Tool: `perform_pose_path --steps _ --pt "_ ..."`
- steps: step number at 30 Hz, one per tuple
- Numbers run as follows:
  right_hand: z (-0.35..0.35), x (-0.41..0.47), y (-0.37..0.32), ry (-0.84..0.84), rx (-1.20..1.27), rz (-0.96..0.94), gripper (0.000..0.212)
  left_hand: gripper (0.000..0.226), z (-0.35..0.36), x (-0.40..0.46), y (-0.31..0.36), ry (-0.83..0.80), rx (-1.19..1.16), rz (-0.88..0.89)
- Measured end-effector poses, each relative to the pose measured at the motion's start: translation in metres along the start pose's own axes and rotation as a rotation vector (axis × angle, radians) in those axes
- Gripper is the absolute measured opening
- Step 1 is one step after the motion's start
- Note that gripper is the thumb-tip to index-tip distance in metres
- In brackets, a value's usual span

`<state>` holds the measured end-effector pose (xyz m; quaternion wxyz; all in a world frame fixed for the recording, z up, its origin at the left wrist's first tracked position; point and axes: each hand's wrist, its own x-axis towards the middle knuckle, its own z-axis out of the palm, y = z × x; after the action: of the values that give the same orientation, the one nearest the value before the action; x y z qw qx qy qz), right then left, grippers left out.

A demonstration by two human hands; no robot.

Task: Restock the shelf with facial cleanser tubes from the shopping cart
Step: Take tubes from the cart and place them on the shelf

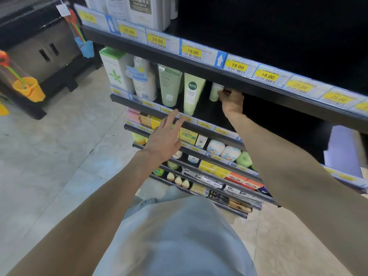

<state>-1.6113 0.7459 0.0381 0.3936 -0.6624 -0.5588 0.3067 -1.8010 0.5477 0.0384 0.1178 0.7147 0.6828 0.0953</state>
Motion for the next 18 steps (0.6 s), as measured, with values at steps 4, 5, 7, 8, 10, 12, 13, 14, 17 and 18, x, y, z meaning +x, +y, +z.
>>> perform_pose_path --steps 4,5,7,8,10,12,13,14,17,18 --pt "-0.001 0.004 0.003 0.008 -0.012 -0.014 0.036 0.081 -0.001 0.002 -0.001 -0.001 0.002 0.004" --pt "-0.001 0.005 0.003 0.000 -0.006 -0.012 0.035 0.081 -0.002 0.001 -0.001 -0.002 0.003 0.005" --pt "-0.001 0.006 0.003 -0.012 0.004 -0.003 0.035 0.081 -0.001 0.000 -0.002 0.002 0.005 0.012" --pt "0.000 0.006 0.004 -0.014 0.005 0.002 0.035 0.082 -0.001 -0.001 -0.002 0.003 0.006 0.013" --pt "0.000 0.007 0.004 -0.029 -0.001 0.009 0.031 0.083 0.000 0.000 -0.001 0.001 0.008 0.015" --pt "0.001 0.002 0.004 -0.060 -0.010 0.001 0.029 0.082 0.001 0.000 0.000 0.003 0.003 0.013" --pt "0.002 0.000 0.005 -0.073 -0.008 -0.011 0.030 0.081 0.001 0.001 -0.001 0.006 -0.002 0.012" --pt "0.004 0.000 0.007 -0.074 -0.004 -0.024 0.031 0.081 0.002 0.002 -0.001 0.008 -0.009 0.011" --pt "0.008 0.000 0.012 -0.037 -0.018 -0.040 0.032 0.080 0.003 0.003 -0.001 0.018 -0.032 0.006" --pt "0.010 0.001 0.013 -0.022 -0.029 -0.045 0.031 0.079 0.004 0.002 -0.001 0.023 -0.037 0.004"
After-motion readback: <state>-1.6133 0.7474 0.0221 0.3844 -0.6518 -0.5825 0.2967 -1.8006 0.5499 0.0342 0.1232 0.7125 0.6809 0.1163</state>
